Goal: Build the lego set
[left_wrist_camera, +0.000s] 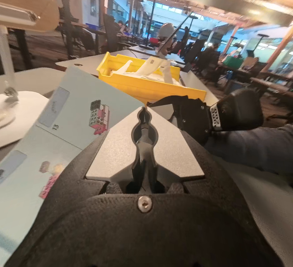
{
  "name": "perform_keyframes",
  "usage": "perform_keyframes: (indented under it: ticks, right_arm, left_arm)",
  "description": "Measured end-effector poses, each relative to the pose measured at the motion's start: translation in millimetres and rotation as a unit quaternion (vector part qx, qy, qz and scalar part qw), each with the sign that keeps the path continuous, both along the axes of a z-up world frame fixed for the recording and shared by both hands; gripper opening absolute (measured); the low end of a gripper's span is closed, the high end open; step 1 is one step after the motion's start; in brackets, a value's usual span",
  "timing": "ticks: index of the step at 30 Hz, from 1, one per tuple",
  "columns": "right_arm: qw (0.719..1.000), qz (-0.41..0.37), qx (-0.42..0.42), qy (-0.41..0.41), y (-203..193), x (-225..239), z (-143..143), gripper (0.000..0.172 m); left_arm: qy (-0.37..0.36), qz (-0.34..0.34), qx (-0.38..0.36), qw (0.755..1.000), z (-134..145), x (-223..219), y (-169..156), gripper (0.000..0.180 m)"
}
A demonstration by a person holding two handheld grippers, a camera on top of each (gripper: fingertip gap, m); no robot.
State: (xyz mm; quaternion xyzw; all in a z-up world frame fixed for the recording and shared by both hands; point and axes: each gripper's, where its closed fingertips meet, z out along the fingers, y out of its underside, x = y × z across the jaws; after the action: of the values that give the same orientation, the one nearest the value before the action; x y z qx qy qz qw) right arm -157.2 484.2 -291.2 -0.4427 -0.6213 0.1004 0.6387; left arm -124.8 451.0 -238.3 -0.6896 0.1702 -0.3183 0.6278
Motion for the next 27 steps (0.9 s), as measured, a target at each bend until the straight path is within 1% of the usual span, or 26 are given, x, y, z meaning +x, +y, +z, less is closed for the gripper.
perform_keyframes:
  ticks: [3,9,13,16,19,22,24,27]
  right_arm:
    - [1.0,-0.004,0.011,0.0,2,0,-1,0.0]
    - [1.0,0.0,0.013,0.016,2,0,4,0.0]
    - [1.0,-0.002,0.016,0.016,3,-1,3,0.0]
    - [1.0,-0.004,0.018,0.013,3,-1,3,0.0]
    - [1.0,-0.006,0.018,0.012,4,-1,2,0.0]
    - [1.0,-0.008,0.018,0.009,4,0,2,0.0]
    - [1.0,-0.01,0.02,0.005,5,0,0,0.0]
    - [1.0,-0.014,0.02,0.005,6,0,0,0.0]
  left_arm:
    - [-0.028,-0.006,-0.016,0.999,-2,1,1,0.0]
    - [-0.018,-0.017,-0.058,0.998,-16,5,5,0.0]
    - [-0.015,-0.021,-0.066,0.998,-20,7,6,0.0]
    - [-0.004,-0.009,-0.064,0.998,-22,5,8,0.0]
    - [0.023,0.018,-0.068,0.997,-28,-1,13,0.008]
    - [0.041,0.026,-0.072,0.996,-32,-2,14,0.017]
    - [0.052,0.029,-0.072,0.996,-34,-1,15,0.02]
    - [0.069,0.039,-0.067,0.995,-35,-2,16,0.02]
